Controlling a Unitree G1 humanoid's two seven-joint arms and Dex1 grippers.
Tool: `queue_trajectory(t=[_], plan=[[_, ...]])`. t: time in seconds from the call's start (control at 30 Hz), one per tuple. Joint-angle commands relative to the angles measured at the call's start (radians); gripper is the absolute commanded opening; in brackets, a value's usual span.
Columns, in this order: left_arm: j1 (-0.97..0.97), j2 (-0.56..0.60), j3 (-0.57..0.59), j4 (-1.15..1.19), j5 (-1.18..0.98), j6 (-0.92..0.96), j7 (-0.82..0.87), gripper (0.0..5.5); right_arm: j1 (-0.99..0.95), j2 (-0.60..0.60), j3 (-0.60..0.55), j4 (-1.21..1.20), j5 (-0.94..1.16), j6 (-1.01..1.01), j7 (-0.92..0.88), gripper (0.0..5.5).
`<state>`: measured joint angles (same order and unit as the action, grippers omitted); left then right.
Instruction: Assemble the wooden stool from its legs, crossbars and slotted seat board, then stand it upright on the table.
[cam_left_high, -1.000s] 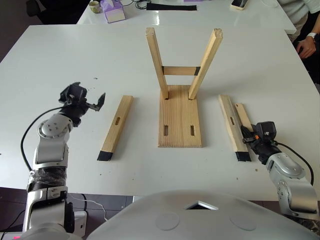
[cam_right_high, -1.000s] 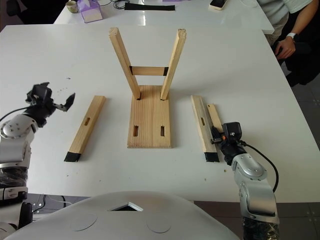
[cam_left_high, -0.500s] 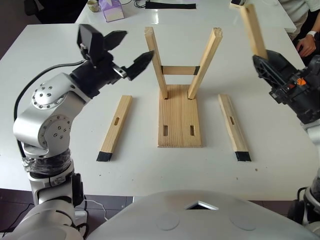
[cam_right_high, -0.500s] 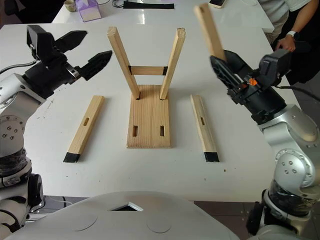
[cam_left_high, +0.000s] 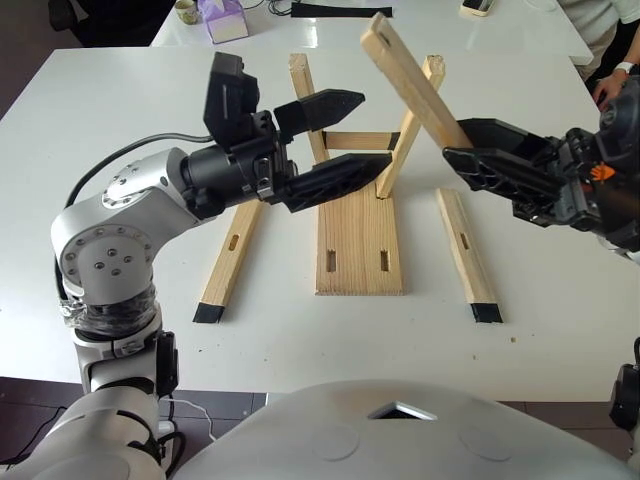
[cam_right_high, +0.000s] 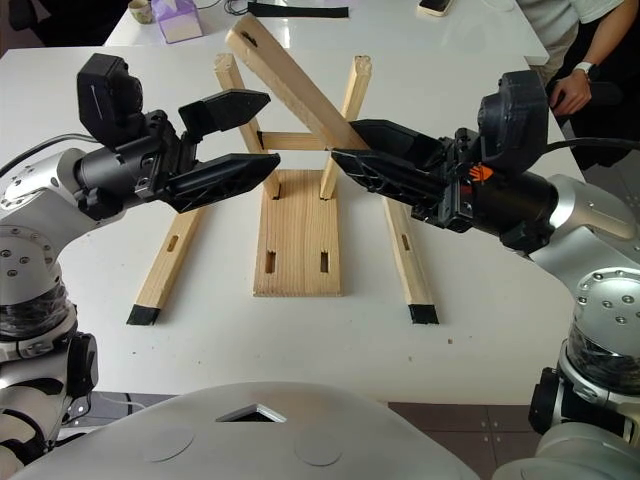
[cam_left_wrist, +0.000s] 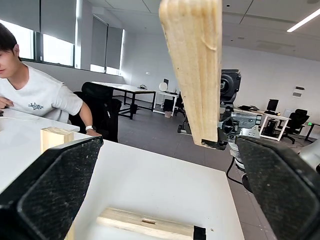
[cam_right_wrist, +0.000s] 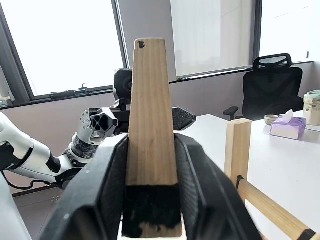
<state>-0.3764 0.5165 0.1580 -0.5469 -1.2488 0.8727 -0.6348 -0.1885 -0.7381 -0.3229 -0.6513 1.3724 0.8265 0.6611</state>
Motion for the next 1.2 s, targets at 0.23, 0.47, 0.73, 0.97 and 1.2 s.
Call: queue_trajectory(t=[0.23, 0.47, 0.73, 0.97, 1.2], plan=[[-0.020, 0.023, -0.023, -0.034, -0.141, 0.018, -0.003, 3.30, 0.026, 0.013, 0.115, -0.014, -0.063, -0.022, 0.036, 1.31], [-0.034, 0.042, -0.029, -0.041, -0.186, 0.007, 0.006, 2.29, 0.045, -0.007, 0.119, -0.012, -0.053, -0.021, 0.077, 1.31], [-0.025, 0.043, -0.050, -0.060, -0.176, -0.009, -0.007, 1.31, 0.013, -0.022, 0.118, 0.027, 0.055, 0.001, 0.076, 1.31], [0.009, 0.075, -0.080, -0.068, -0.099, -0.036, -0.054, 1.31, -0.014, -0.026, 0.141, 0.047, -0.003, 0.002, 0.046, 1.31], [0.003, 0.113, -0.044, 0.000, 0.085, -0.110, -0.033, 1.31, 0.080, -0.058, 0.230, 0.035, -0.283, -0.045, 0.082, 2.38]])
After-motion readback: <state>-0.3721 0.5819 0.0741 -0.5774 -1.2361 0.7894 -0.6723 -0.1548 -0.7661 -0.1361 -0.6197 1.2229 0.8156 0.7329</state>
